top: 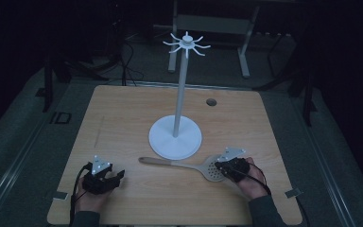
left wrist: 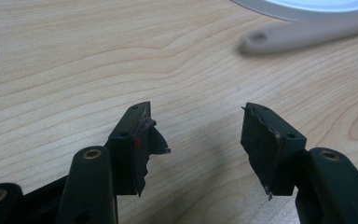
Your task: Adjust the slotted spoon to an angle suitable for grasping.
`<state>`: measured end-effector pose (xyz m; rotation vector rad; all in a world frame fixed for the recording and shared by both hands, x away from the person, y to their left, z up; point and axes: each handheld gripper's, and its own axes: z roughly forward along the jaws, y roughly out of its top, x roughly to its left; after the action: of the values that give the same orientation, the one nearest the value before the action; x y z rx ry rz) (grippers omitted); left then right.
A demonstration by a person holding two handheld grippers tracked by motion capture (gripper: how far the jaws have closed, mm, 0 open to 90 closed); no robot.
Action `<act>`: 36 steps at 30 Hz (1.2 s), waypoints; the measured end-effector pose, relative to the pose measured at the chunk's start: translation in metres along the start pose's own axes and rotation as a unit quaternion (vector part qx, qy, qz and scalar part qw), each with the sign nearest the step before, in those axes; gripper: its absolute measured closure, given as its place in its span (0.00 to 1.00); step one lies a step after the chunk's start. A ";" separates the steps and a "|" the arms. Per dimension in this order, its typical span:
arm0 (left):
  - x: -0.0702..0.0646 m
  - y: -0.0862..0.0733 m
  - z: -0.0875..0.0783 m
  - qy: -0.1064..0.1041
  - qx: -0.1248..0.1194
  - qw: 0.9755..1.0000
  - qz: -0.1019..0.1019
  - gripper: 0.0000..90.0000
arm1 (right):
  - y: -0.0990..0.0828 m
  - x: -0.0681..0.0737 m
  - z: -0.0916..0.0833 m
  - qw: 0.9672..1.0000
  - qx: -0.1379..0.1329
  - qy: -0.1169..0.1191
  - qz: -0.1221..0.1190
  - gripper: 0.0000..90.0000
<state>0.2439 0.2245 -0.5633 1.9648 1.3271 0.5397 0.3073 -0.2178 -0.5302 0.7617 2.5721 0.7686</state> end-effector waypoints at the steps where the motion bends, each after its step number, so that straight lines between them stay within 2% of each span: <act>1: 0.000 0.000 0.000 0.000 0.000 1.000 0.000 0.48 | 0.000 0.000 0.000 1.000 0.000 0.000 0.000 1.00; 10: 0.000 0.000 0.000 0.000 0.000 1.000 0.000 0.48 | -0.007 0.004 -0.001 1.000 0.007 0.009 0.004 1.00; 14: 0.000 0.000 0.000 0.000 0.001 1.000 0.001 0.48 | -0.009 0.007 -0.003 1.000 0.004 0.024 0.007 1.00; 17: 0.000 0.000 0.001 0.000 0.001 1.000 0.002 0.48 | -0.008 0.009 -0.005 1.000 0.002 0.026 0.004 1.00; 19: 0.000 0.000 0.001 0.000 0.001 1.000 0.002 0.48 | -0.005 0.012 -0.006 1.000 0.010 0.022 -0.007 0.99; 23: 0.000 0.000 0.001 0.000 0.002 1.000 0.002 0.48 | -0.003 0.013 -0.006 1.000 0.014 0.018 -0.009 0.97; 29: 0.000 0.000 0.001 -0.001 0.002 1.000 0.003 0.48 | 0.008 0.012 -0.007 1.000 0.010 0.015 -0.010 0.95; 36: -0.001 0.001 0.001 -0.002 0.002 1.000 0.004 0.48 | 0.032 0.011 -0.001 1.000 0.013 0.014 -0.019 0.93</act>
<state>0.2447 0.2233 -0.5636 1.9736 1.3194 0.5382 0.3107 -0.1893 -0.5121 0.7117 2.6178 0.7409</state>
